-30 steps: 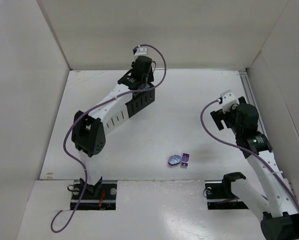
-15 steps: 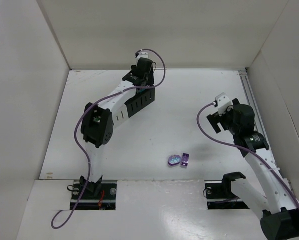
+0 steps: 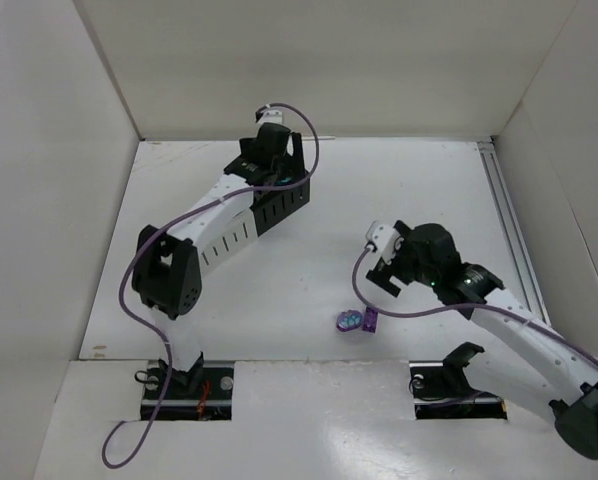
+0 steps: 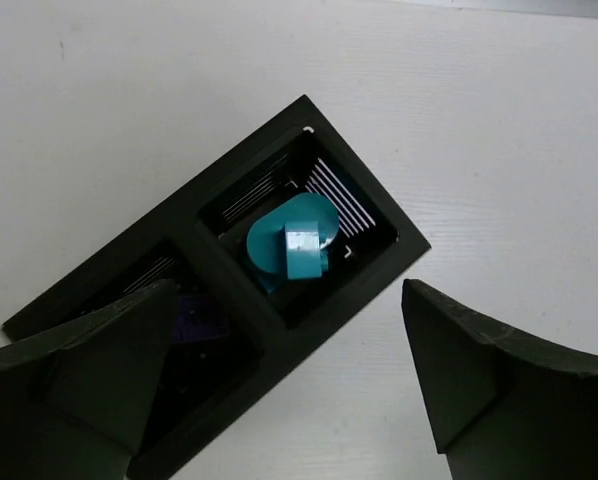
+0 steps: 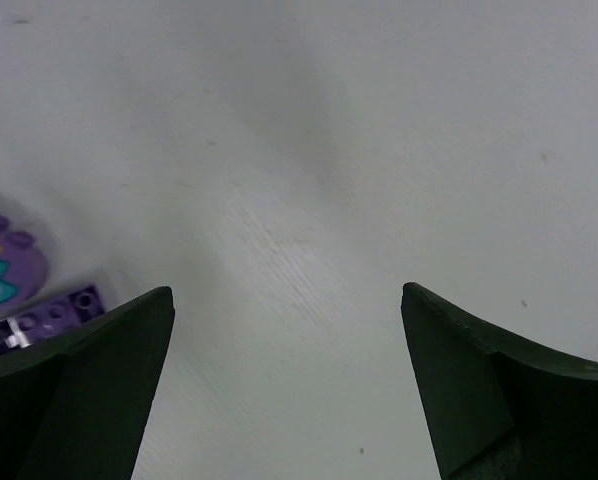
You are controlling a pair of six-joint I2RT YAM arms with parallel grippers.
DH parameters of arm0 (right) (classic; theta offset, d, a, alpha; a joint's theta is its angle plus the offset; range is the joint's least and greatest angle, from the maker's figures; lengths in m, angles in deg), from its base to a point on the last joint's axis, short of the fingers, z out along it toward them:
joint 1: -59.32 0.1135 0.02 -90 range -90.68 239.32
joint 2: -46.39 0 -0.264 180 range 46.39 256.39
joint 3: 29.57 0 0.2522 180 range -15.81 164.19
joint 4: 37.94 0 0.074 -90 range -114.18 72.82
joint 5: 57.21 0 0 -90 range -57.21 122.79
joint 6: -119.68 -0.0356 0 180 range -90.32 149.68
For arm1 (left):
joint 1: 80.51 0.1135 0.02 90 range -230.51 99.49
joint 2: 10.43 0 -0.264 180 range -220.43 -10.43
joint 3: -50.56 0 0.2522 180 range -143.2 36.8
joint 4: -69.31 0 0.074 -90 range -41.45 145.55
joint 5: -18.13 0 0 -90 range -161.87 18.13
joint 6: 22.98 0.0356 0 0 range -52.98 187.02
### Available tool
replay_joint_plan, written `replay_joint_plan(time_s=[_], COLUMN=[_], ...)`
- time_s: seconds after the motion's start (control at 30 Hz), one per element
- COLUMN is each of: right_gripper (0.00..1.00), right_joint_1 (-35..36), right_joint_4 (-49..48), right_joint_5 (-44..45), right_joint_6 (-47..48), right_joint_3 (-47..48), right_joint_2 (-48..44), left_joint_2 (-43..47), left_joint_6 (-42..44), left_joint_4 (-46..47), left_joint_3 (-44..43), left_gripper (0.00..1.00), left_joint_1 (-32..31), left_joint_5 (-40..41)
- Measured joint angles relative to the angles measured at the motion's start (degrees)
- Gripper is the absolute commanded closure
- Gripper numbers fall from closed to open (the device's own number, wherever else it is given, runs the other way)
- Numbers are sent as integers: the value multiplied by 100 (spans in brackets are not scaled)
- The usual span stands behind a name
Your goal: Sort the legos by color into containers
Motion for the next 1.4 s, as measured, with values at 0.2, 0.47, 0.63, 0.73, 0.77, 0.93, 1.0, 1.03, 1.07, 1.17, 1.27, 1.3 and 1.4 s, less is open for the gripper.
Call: replay_joint_plan(time_s=[0.2, 0.47, 0.63, 0.73, 0.77, 0.93, 1.0, 1.03, 1.07, 1.17, 1.27, 1.3, 1.4], right_gripper=[0, 4, 7, 9, 12, 33, 43, 48, 52, 60, 62, 64, 66], right_joint_1=[1670, 2258, 2264, 2299, 2315, 2334, 2332, 2332, 2334, 2334, 2332, 2332, 2321], right_joint_4=[0, 20, 0, 0, 0, -20, -42, -50, -61, -120, -140, -136, -136], right_joint_5=[-616, -1054, -1143, -1154, -1161, -1156, -1152, -1152, -1156, -1154, -1156, -1161, -1176], right_joint_6=[313, 538, 623, 647, 647, 649, 645, 656, 660, 680, 743, 782, 929], right_joint_3=[94, 155, 155, 155, 155, 155, 155, 155, 155, 219, 422, 546, 1115], right_joint_2=[1064, 2085, 2562, 2793, 2837, 2986, 3058, 3091, 3112, 3150, 3171, 3171, 3198], left_joint_2=[1987, 4760, 5613, 5873, 5928, 6004, 5995, 5991, 5987, 5976, 5976, 5982, 6100], left_joint_6=[37, -490, -1043, -1270, -1320, -1530, -1582, -1611, -1624, -1735, -1899, -1985, -2251], left_joint_4=[398, 881, 610, 426, 400, 319, 284, 275, 275, 227, 118, 74, -48], left_joint_3=[1545, 4096, 5086, 5302, 5331, 5355, 5355, 5355, 5355, 5355, 5355, 5359, 5434], left_gripper=[0, 0, 0, 0, 0, 0, 0, 0, 0, 0, 0, 0, 0], left_joint_1=[-280, -809, -896, -903, -903, -903, -903, -903, -903, -903, -903, -903, -903], left_joint_5=[-68, -426, -529, -522, -520, -459, -424, -374, -352, -190, -11, 55, 249])
